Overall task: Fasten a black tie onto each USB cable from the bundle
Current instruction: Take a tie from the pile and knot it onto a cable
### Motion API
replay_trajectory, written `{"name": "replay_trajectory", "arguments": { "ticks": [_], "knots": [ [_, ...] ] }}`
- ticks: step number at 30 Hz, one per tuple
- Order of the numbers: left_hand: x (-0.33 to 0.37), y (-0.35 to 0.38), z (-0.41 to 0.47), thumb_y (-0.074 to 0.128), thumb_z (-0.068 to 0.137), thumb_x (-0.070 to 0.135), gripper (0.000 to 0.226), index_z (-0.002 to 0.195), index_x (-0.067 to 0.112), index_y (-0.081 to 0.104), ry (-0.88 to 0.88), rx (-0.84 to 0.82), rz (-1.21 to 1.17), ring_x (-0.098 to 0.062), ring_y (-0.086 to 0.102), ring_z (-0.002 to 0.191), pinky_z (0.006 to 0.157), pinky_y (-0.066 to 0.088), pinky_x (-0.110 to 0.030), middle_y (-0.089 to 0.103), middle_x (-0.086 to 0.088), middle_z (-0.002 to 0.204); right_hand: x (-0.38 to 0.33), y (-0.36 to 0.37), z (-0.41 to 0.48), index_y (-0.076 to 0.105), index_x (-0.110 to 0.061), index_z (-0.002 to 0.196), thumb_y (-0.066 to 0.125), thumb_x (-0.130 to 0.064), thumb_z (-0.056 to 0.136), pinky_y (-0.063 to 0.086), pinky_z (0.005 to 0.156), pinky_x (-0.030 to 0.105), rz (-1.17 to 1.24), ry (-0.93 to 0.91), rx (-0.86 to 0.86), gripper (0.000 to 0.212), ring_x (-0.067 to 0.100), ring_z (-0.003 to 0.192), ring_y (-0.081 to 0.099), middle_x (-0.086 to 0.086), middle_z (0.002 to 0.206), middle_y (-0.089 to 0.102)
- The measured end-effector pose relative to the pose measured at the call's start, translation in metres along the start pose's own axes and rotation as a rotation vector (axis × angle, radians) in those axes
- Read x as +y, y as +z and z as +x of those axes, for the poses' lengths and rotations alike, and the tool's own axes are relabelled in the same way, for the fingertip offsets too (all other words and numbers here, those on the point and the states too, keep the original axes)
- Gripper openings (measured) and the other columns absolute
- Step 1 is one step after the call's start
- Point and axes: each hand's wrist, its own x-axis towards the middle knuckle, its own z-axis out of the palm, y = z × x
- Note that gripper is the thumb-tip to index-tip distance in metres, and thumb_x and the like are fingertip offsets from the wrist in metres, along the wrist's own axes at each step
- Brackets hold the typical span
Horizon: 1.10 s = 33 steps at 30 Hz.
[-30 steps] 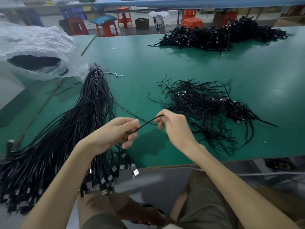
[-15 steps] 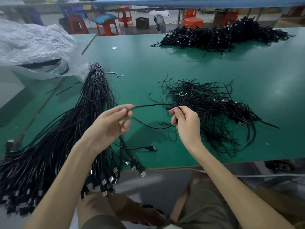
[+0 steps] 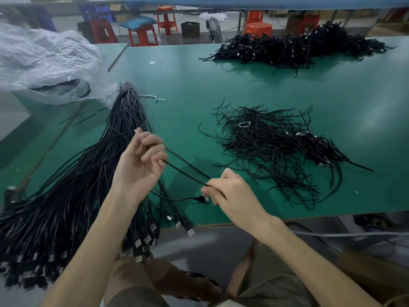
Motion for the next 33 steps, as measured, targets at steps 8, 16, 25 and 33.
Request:
{"name": "replay_trajectory", "arguments": {
  "ticks": [8, 16, 25, 33],
  "knots": [
    [0.004, 0.001, -0.021, 0.058, 0.1, 0.051, 0.044, 0.07, 0.02, 0.061, -0.239, -0.326, 0.848, -0.01, 0.032, 0.043, 0.047, 0.027, -0.025, 0.043, 0.009, 0.053, 0.008, -0.022, 0.027, 0.037, -0.015, 0.048, 0.049, -0.056, 0.1, 0.045, 0.059, 0.034, 0.596, 0.206, 0.144, 0.067, 0.012, 0.046, 0.042, 0.003, 0.046, 0.041],
    [-0.039, 0.01, -0.013, 0.041, 0.104, 0.03, 0.042, 0.122, 0.005, 0.069, -0.061, -0.226, 1.596, -0.021, 0.076, 0.099, 0.087, 0.059, -0.043, 0.079, 0.0, 0.108, -0.038, -0.023, 0.065, 0.027, -0.022, 0.049, 0.055, -0.031, 0.106, 0.035, 0.046, 0.01, 0.75, 0.116, 0.26, 0.064, 0.008, 0.043, 0.02, -0.001, 0.05, 0.02],
    [-0.049, -0.003, -0.014, 0.04, 0.111, 0.026, 0.032, 0.125, 0.019, 0.068, 0.391, 0.103, 1.343, -0.015, 0.071, 0.084, 0.08, 0.055, -0.027, 0.077, 0.001, 0.1, -0.057, -0.006, 0.051, 0.046, -0.024, 0.049, 0.048, -0.034, 0.109, 0.03, 0.051, 0.015, 0.738, 0.026, 0.395, 0.06, 0.004, 0.045, 0.032, -0.011, 0.046, 0.036],
    [-0.049, 0.001, -0.011, 0.029, 0.108, 0.043, 0.053, 0.143, 0.014, 0.057, 0.131, 0.097, 0.878, -0.02, 0.056, 0.135, 0.116, 0.04, -0.032, 0.059, -0.016, 0.143, -0.061, -0.002, 0.044, 0.061, -0.021, 0.057, 0.049, -0.034, 0.109, 0.025, 0.049, 0.024, 0.796, 0.029, 0.27, 0.054, 0.011, 0.048, 0.027, -0.003, 0.05, 0.033]
  ]
}}
